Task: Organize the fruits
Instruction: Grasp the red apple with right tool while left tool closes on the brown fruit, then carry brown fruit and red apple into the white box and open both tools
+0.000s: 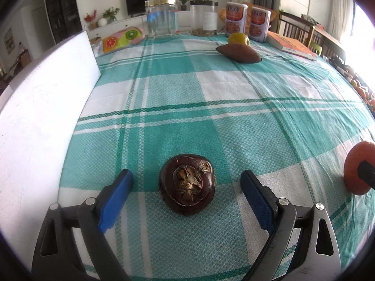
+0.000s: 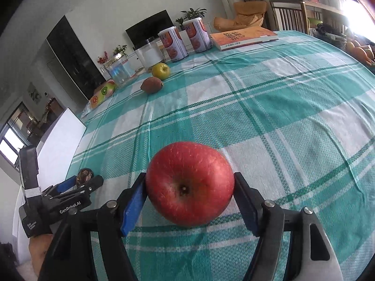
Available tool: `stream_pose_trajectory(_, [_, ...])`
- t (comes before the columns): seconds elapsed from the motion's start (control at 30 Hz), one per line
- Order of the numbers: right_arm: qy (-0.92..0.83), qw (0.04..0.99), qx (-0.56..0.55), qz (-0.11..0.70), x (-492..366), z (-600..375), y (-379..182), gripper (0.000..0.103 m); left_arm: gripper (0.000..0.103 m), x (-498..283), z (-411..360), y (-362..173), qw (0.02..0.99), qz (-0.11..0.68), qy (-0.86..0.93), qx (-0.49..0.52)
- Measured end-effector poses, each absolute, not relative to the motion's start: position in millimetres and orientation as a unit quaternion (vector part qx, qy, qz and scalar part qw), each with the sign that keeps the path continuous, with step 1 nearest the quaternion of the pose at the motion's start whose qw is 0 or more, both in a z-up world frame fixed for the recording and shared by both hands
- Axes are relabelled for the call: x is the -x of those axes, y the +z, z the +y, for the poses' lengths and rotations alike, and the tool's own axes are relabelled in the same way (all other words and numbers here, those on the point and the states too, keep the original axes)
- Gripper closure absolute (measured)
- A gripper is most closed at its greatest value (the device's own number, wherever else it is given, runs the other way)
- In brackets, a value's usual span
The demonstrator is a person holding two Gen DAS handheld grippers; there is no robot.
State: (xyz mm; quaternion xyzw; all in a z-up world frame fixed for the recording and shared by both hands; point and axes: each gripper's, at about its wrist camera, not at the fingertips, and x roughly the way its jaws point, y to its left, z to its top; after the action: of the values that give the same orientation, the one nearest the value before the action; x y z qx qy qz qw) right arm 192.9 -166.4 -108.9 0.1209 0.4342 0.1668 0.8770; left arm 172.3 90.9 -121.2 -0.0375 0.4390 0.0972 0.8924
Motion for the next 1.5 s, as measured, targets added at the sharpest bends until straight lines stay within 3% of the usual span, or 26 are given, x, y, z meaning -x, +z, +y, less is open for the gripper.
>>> stream_pose_trajectory(0.2, [0.175, 0.87, -0.138, 0.44, -191, -170, -110, 0.03, 0.009, -172, 91, -121, 0.892, 0.439, 0.097, 0.038])
stream_pose_trajectory(0.33, [0.19, 0.868, -0.203, 0.411, -188, -192, -103, 0.018, 0.009, -169, 93, -120, 0.892, 0.442, 0.081, 0.045])
stream_pose_trajectory(0.57, [0.151, 0.883, -0.258, 0.361, -184, -227, -90, 0.015, 0.009, -128, 100, -116, 0.892, 0.441, 0.047, 0.086])
stream_pose_trajectory(0.9, [0.167, 0.891, -0.128, 0.403, -192, -175, -98, 0.011, 0.012, -167, 99, -117, 0.888, 0.451, 0.076, 0.052])
stream_pose_trajectory(0.97, [0.157, 0.89, -0.114, 0.413, -200, -171, -104, 0.011, 0.032, -168, 95, -117, 0.891, 0.446, 0.077, 0.037])
stream_pose_trajectory(1.0, [0.154, 0.89, -0.111, 0.416, -203, -171, -107, 0.011, 0.056, -168, 91, -115, 0.894, 0.441, 0.08, 0.022])
stream_pose_trajectory(1.03, [0.154, 0.89, -0.109, 0.415, -205, -171, -108, 0.015, 0.059, -166, 89, -114, 0.896, 0.438, 0.073, 0.019])
stream_pose_trajectory(1.1, [0.156, 0.891, -0.106, 0.413, -206, -171, -109, 0.035, 0.059, -161, 88, -113, 0.896, 0.438, 0.065, 0.019])
stream_pose_trajectory(1.3, [0.18, 0.877, -0.158, 0.416, -198, -182, -109, 0.036, 0.059, -126, 88, -95, 0.89, 0.447, 0.008, 0.088])
stream_pose_trajectory(1.5, [0.261, 0.84, -0.239, 0.41, -173, -178, -100, 0.037, 0.059, -67, 90, -40, 0.889, 0.429, -0.071, 0.143])
